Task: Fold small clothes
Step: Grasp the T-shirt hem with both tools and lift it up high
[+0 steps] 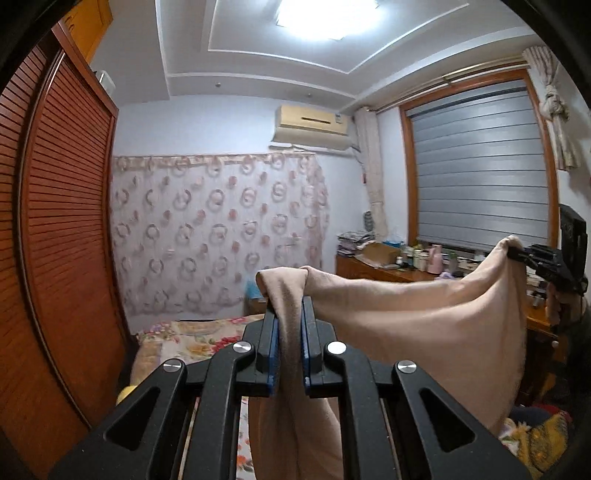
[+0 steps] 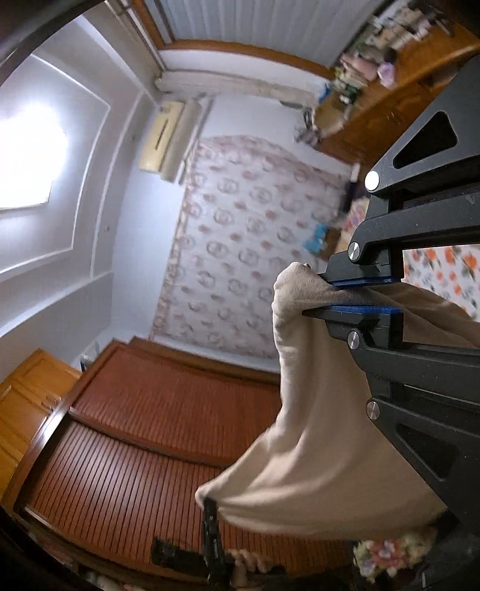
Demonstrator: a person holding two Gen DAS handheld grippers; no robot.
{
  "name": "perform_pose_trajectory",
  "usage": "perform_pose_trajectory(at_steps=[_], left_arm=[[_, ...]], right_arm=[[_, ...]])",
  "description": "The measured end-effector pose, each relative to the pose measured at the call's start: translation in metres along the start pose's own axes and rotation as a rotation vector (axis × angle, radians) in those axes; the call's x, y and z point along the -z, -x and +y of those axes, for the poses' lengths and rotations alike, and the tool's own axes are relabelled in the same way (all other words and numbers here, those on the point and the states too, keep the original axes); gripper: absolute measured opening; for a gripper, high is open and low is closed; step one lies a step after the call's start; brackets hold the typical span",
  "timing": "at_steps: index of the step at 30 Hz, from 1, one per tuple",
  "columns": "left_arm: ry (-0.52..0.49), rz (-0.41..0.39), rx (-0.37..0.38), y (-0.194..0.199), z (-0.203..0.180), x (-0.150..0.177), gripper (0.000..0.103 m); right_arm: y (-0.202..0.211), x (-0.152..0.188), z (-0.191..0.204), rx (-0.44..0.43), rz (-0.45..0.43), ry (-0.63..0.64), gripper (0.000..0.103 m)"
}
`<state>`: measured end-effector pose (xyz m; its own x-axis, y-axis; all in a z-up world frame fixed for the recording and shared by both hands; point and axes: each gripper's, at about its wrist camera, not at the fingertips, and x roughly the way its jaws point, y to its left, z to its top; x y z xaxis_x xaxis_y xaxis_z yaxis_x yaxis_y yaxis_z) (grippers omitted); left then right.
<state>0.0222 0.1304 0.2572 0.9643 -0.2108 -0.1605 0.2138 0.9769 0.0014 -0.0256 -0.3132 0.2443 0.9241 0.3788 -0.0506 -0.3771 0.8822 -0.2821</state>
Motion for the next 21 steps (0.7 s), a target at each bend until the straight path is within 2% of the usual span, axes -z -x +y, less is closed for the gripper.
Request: perform_pose_trajectory(at_steps=[3, 7, 10, 13, 17, 21], left_arm=[[0.024, 0.053, -0.029, -0.047, 0.018, 0.009, 0.011], [0.032, 0.171, -0.055, -0.134, 0.038, 0.052, 0.011], [0.037, 0.294, -0.081, -0.210, 0.048, 0.103, 0.011], [0.062, 0.395, -0.080, -0.265, 0.054, 0.148, 0.011], [0.077, 0.496, -0.082, -0.312, 0.058, 0.189, 0.011], [0.086, 0.559, -0.086, -0.344, 0.062, 0.218, 0.011]], right_arm=[[-0.047, 0.004, -0.009, 0.036, 0.058, -0.008, 0.008], [-0.132, 0.034, -0.012, 0.053, 0.199, -0.041, 0.008], [-0.199, 0.080, -0.010, 0.045, 0.303, -0.059, 0.008], [-0.253, 0.127, -0.003, 0.029, 0.388, -0.090, 0.008], [-0.308, 0.177, 0.008, 0.004, 0.492, -0.109, 0.008], [-0.354, 0.201, 0.008, -0.019, 0.559, -0.099, 0.008]])
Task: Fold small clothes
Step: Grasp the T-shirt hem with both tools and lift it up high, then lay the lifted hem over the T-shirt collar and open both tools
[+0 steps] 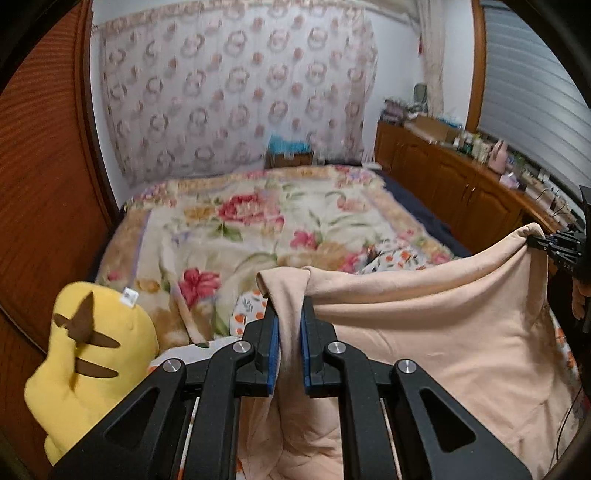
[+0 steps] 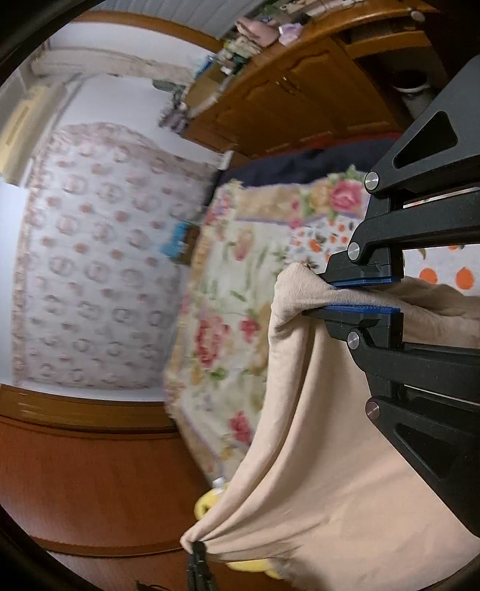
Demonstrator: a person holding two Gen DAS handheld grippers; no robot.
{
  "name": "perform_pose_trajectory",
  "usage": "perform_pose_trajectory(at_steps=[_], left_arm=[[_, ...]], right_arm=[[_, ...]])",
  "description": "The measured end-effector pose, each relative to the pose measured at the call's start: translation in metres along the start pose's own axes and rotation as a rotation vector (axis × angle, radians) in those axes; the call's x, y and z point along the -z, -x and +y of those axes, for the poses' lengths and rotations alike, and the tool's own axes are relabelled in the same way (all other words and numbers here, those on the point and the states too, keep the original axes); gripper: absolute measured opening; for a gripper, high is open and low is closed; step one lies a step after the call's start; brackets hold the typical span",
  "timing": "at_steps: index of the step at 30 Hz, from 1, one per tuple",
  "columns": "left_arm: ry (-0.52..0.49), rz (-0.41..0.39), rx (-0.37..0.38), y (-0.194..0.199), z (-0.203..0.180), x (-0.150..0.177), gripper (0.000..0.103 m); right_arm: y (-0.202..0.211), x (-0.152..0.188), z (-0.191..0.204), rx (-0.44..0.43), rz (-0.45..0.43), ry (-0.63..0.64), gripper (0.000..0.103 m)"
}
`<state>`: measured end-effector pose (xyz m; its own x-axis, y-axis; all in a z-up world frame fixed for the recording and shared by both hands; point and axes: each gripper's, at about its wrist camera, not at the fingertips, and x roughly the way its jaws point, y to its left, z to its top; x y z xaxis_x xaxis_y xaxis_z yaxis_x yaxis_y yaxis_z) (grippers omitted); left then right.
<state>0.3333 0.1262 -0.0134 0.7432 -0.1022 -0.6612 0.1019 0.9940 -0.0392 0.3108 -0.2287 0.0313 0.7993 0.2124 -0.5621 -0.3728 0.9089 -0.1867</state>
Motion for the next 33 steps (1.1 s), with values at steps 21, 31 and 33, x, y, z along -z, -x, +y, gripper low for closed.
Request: perform_pose_trajectory(at_steps=[21, 31, 33], left_arm=[[-0.047, 0.068, 0.029, -0.038, 0.010, 0.010, 0.063], [-0.086, 0.125, 0.053, 0.014, -0.004, 0.070, 0.077], [-0.100, 0.154, 0.051, 0.015, -0.008, 0.086, 0.077]], right_arm=[[-0.067, -0.022, -0.021, -0.050, 0.120, -0.077, 0.037], [0.006, 0.021, -0.008, -0.114, 0.073, -0.180, 0.055], [0.021, 0.034, -0.001, -0.124, 0.087, -0.183, 0.055]])
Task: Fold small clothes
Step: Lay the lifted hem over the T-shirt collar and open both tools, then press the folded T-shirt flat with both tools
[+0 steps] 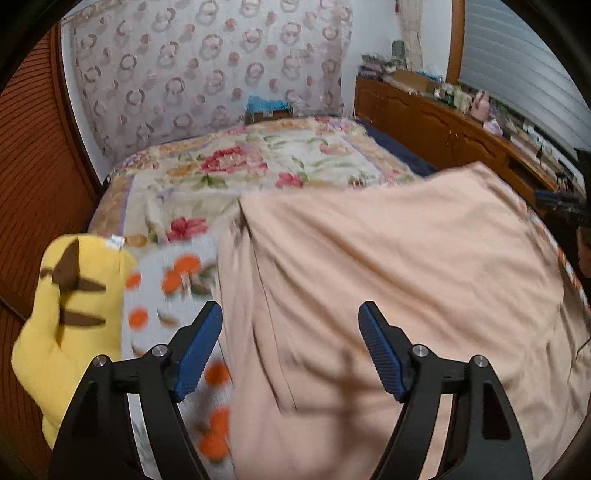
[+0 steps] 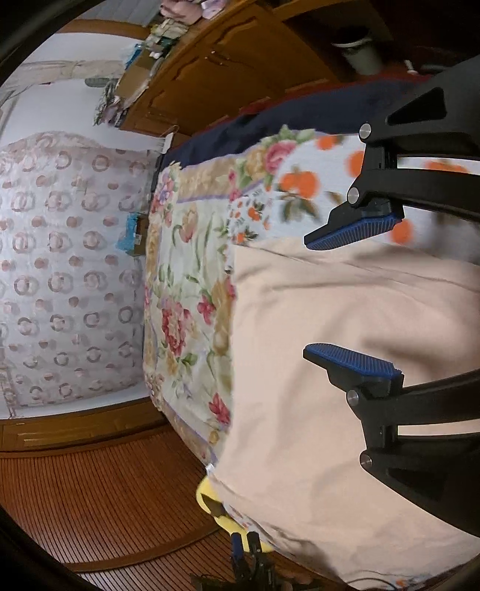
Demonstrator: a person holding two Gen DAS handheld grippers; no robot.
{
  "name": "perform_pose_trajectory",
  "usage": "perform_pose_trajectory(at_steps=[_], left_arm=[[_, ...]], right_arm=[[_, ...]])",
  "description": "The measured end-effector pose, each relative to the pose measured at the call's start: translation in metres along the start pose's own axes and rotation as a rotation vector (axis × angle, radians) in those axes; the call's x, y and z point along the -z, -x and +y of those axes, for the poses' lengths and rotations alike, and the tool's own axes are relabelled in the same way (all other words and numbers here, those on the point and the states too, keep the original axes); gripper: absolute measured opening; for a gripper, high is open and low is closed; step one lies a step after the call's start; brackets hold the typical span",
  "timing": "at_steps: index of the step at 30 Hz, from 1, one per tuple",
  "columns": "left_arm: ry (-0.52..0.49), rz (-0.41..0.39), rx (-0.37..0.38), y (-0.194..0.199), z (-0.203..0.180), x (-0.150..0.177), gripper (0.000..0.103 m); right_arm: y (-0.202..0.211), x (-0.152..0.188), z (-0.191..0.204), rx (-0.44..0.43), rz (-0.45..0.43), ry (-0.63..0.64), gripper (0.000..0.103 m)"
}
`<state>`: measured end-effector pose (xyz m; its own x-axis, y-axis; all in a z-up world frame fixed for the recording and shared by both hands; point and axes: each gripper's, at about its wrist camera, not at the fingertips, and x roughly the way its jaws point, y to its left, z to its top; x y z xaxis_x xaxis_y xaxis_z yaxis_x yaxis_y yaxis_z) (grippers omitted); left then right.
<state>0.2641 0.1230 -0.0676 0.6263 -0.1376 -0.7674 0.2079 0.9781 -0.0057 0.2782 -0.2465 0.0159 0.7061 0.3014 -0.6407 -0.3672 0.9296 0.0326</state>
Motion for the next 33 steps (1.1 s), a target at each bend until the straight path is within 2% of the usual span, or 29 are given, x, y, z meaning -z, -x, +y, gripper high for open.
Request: perform_pose_trajectory(at_steps=[6, 11, 15, 18, 23, 24, 33], left_arm=[[0.015, 0.056, 0.016, -0.006, -0.006, 0.025, 0.077], [0.021, 0.058, 0.014, -0.008, -0.005, 0.028, 0.077], [0.010, 0.052, 0.003, -0.011, -0.008, 0.029, 0.082], [0.020, 0.046, 0.007, -0.013, -0.008, 0.032, 0.093], [0.030, 0.047, 0.007, -0.015, -0.007, 0.033, 0.097], [0.030, 0.054, 0.003, -0.016, -0.008, 0.033, 0.103], [0.031, 0.059, -0.001, -0.015, -0.008, 0.031, 0.103]], right_arm=[[0.025, 0.035, 0.003, -0.004, 0.058, -0.039, 0.055], [0.044, 0.045, 0.004, -0.019, 0.089, -0.051, 0.055], [0.049, 0.056, 0.006, -0.040, 0.116, -0.092, 0.055], [0.048, 0.057, 0.008, -0.061, 0.131, -0.105, 0.055], [0.042, 0.052, 0.004, -0.056, 0.134, -0.109, 0.055], [0.040, 0.049, 0.003, -0.054, 0.131, -0.111, 0.055], [0.015, 0.032, 0.007, 0.018, 0.088, -0.070, 0.055]])
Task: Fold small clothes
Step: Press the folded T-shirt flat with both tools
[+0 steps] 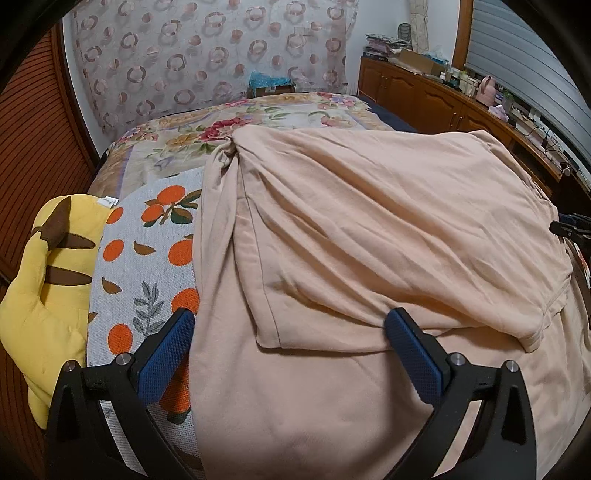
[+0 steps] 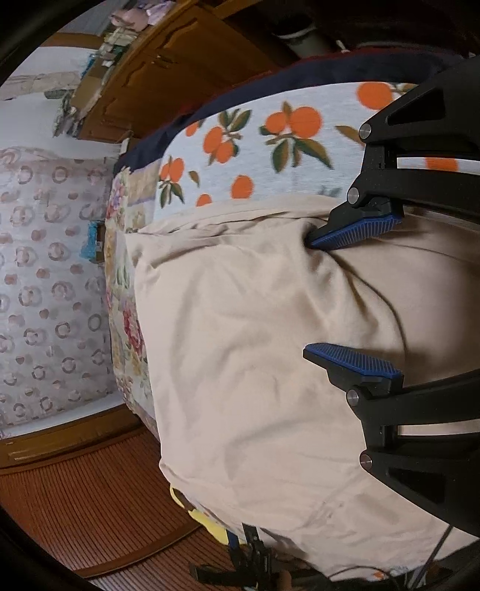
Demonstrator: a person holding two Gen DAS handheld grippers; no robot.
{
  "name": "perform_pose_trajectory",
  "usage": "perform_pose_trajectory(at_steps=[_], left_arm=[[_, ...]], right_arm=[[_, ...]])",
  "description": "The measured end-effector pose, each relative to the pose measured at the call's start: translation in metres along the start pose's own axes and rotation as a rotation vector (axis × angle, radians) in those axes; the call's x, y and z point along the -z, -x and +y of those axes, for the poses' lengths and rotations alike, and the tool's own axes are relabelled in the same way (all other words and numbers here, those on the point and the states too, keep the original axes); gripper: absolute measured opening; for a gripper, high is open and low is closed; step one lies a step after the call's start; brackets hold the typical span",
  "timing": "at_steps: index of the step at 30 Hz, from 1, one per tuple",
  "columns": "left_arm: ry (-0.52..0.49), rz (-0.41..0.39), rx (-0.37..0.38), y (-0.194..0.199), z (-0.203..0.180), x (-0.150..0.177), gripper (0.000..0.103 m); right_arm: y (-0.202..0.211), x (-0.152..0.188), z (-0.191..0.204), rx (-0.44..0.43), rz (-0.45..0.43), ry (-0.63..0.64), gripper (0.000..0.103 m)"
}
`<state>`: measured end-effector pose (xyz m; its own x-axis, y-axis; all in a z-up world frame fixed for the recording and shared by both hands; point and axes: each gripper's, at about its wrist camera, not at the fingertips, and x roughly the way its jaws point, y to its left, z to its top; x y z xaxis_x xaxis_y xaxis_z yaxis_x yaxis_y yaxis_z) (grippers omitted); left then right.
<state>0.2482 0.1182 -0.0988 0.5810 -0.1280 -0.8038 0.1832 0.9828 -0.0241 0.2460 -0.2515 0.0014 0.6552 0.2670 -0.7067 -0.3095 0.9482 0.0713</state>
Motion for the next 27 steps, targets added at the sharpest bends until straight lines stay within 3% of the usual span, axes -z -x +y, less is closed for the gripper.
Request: perform_pose_trajectory(at_steps=[12, 21, 27], left_arm=[[0.016, -0.001, -0.012, 0.002, 0.006, 0.001, 0.102], [0.084, -0.070, 0.019, 0.025, 0.004, 0.005, 0.044], [0.128, -0.168, -0.018, 0.047, 0.004, 0.005, 0.042]], right_arm=[[-0.008, 0.013, 0.015, 0.047, -0.033, 0.039, 0.055], [-0.007, 0.013, 0.013, 0.047, -0.034, 0.051, 0.055], [-0.008, 0.012, 0.013, 0.050, -0.033, 0.056, 0.055]])
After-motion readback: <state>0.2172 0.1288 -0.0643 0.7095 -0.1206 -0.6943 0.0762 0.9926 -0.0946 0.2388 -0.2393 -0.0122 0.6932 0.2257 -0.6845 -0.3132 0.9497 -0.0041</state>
